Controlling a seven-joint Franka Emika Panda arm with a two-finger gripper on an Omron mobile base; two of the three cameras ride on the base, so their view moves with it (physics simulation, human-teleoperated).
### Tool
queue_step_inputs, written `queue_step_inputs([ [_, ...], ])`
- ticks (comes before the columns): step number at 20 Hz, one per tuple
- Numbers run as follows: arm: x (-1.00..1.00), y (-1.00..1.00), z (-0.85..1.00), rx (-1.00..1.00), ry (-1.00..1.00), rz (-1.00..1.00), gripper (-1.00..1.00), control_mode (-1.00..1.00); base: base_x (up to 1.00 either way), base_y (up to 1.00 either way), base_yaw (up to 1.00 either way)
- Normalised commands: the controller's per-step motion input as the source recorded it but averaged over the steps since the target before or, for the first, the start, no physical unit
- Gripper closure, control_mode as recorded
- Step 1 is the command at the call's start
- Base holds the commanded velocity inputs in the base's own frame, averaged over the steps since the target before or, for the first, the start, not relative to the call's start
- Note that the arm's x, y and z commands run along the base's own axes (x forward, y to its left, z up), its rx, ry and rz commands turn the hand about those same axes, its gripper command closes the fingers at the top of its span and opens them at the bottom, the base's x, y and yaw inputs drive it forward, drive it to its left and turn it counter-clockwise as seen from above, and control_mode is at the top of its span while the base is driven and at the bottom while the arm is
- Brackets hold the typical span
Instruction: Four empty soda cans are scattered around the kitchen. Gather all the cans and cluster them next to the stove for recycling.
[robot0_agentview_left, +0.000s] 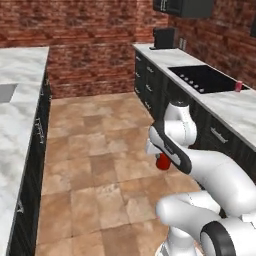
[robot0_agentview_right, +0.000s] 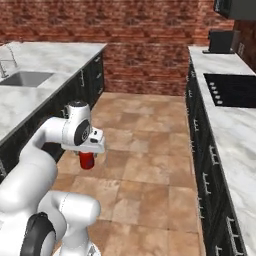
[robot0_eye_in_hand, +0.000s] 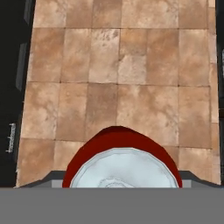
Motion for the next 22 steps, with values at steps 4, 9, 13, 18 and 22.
queue_step_inputs([
  [4, 0.00, 0.00, 0.00, 0.00, 0.00, 0.00, 1.00, 1.00, 1.00, -0.38, -0.21],
  [9, 0.00, 0.00, 0.00, 0.00, 0.00, 0.00, 1.00, 1.00, 1.00, 0.03, -0.27],
  [13, 0.00, 0.00, 0.00, 0.00, 0.00, 0.00, 1.00, 1.00, 1.00, 0.29, -0.38],
  [18, 0.00, 0.00, 0.00, 0.00, 0.00, 0.00, 1.00, 1.00, 0.98, 0.32, -0.46],
  [22, 0.00, 0.00, 0.00, 0.00, 0.00, 0.00, 1.00, 1.00, 0.77, 0.38, -0.59],
])
